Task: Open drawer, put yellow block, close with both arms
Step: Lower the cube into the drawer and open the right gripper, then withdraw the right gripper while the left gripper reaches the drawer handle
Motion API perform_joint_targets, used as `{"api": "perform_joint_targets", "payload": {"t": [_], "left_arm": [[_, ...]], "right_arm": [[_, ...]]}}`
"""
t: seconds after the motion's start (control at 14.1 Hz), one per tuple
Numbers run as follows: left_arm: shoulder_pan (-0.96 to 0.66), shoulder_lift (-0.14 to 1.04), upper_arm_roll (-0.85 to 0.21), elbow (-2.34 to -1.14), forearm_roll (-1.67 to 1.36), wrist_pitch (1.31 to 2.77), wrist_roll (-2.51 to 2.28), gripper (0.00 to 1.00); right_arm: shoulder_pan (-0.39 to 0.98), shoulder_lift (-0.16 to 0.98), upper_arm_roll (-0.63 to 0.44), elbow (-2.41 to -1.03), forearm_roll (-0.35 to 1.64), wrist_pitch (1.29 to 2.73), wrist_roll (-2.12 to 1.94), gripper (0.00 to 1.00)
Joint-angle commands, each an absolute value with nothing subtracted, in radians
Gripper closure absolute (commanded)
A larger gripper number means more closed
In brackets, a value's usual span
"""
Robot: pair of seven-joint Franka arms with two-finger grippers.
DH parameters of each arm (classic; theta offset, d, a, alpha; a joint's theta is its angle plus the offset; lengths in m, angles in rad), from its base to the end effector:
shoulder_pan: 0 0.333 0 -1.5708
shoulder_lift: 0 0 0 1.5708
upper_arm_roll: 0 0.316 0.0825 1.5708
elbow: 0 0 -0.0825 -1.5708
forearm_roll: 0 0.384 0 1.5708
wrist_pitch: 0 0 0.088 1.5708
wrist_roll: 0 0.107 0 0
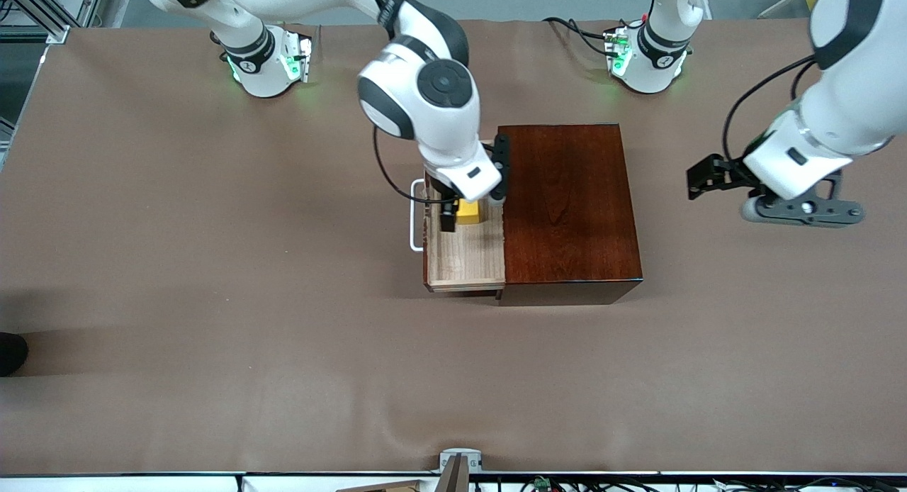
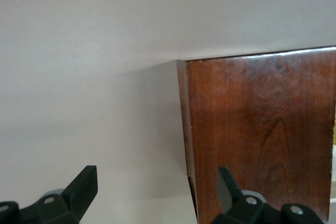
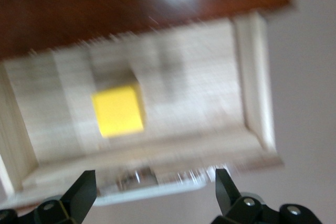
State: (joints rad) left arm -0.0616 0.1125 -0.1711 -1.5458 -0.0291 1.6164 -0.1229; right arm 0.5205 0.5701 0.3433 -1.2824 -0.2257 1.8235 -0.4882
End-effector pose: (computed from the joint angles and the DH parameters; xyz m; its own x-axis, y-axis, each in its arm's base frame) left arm 0.5749 -0.1339 0.5768 0.9931 -0.1079 -0.0459 -0.1059 -0.9935 0.0428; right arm 0.5183 0.4934 0.4337 0.2119 0.9772 -0.0150 0.9769 -0.2113 0.0327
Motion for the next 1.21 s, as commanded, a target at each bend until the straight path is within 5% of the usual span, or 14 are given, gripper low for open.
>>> {"api": "perform_joint_targets", "payload": {"t": [0.0,0.5,0.78,0.99,1.14], "left_arm": [[-0.089,0.123,-0.175,-1.532,-0.038,1.617,-0.126,0.0],[-0.293,0.193,-0.199,-1.465,-0.041,1.631,-0.078,0.0],[-0.305,0.215,-0.366,-1.434,-0.044,1.658,0.106,0.0],[-0.325,0.311,-0.457,-1.396,-0.043,1.807,0.188,0.0],[-0.368,0.411,-0.474,-1.349,-0.04,1.9,0.306,0.0]], "right_arm": [[0.387,0.502,0.356,-1.304,-0.229,1.758,-0.401,0.0],[0.011,0.396,0.353,-1.307,-0.233,1.631,-0.4,0.0],[0.066,0.278,0.149,-1.342,-0.169,1.583,-0.376,0.0],[0.135,0.2,-0.071,-1.4,-0.013,1.582,-0.348,0.0],[0.141,0.135,-0.106,-1.46,0.0,1.582,-0.272,0.0]]}}
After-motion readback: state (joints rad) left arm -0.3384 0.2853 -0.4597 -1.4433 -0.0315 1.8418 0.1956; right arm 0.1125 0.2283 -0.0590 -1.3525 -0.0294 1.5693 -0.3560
